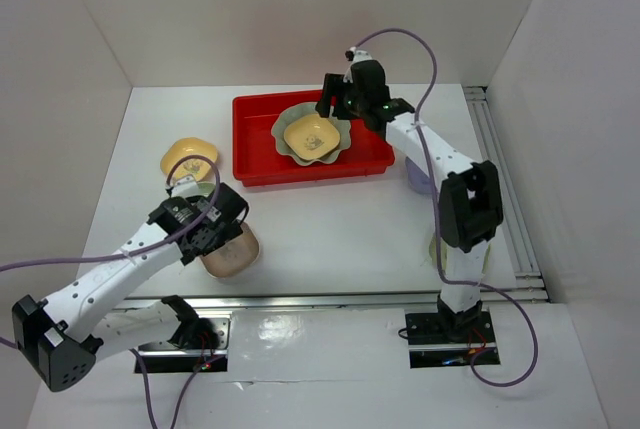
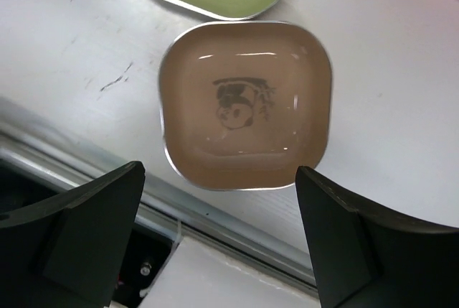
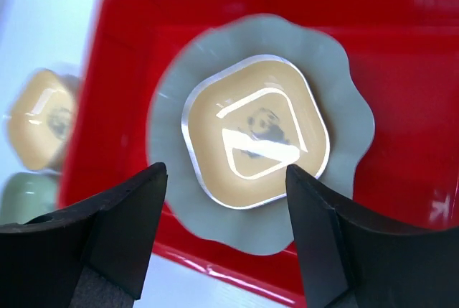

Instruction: Place the plates into the plastic bin on the countertop

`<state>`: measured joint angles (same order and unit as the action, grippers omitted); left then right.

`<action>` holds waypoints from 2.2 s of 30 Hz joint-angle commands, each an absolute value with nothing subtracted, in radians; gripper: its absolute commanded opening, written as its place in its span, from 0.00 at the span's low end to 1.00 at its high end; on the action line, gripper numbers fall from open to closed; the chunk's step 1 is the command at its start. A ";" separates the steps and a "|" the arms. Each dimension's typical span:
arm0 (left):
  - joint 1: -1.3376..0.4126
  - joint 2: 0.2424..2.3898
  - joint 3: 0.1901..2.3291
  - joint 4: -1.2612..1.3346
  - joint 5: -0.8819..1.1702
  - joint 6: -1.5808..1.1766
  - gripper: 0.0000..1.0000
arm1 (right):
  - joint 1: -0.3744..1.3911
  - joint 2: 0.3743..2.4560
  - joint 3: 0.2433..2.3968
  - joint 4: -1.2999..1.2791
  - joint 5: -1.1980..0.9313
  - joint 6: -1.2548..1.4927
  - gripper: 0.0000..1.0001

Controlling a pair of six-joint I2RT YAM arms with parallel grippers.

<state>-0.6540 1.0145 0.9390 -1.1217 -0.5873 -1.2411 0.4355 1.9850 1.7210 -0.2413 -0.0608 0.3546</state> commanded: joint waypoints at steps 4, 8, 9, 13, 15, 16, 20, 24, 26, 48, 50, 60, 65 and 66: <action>-0.651 1.036 0.962 -1.370 -0.611 -1.524 1.00 | 0.459 1.727 1.590 -0.187 -0.074 0.322 0.77; -0.598 0.986 0.881 -1.358 -0.589 -1.594 1.00 | 0.468 1.625 1.484 -0.132 -0.094 0.333 0.77; -0.598 0.986 0.871 -1.332 -0.589 -1.579 1.00 | 0.468 1.593 1.468 -0.123 -0.103 0.333 0.78; -0.589 1.020 0.838 -1.318 -0.571 -1.624 1.00 | 0.459 1.537 1.405 -0.081 -0.127 0.344 0.79; -0.589 1.032 0.792 -1.275 -0.545 -1.624 1.00 | 0.459 1.525 1.376 -0.058 -0.150 0.356 0.79; -0.589 1.032 0.773 -1.244 -0.532 -1.624 1.00 | 0.450 1.525 1.376 -0.040 -0.172 0.365 0.79; -0.589 1.045 0.684 -1.138 -0.497 -1.637 0.97 | 0.449 1.516 1.365 -0.040 -0.195 0.365 0.79; -0.589 1.081 0.641 -1.044 -0.488 -1.640 0.92 | 0.440 1.516 1.355 -0.019 -0.213 0.365 0.79; -0.589 1.106 0.629 -1.016 -0.488 -1.640 0.87 | 0.440 1.516 1.355 -0.018 -0.225 0.376 0.79; -0.627 1.140 0.571 -0.867 -0.407 -1.525 0.00 | 0.440 1.506 1.355 -0.037 -0.196 0.376 0.79; -0.675 1.117 0.583 -0.867 -0.394 -1.535 0.00 | 0.440 1.506 1.355 -0.037 -0.196 0.385 0.79; -0.969 1.060 0.856 -0.873 -0.474 -1.405 0.00 | 0.396 1.483 1.453 -0.117 -0.155 0.367 0.79; -0.997 1.210 1.157 -0.971 -0.621 -1.315 0.00 | 0.331 1.388 1.453 -0.147 -0.078 0.377 0.79; -0.997 1.241 1.198 -1.006 -0.647 -1.315 0.00 | 0.331 1.353 1.453 -0.156 -0.058 0.386 0.79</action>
<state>-0.9947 1.1862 1.0843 -0.9291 -0.5129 -1.3773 0.3485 1.4639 1.3991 -0.1410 -0.1287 0.3775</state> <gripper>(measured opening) 0.148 0.790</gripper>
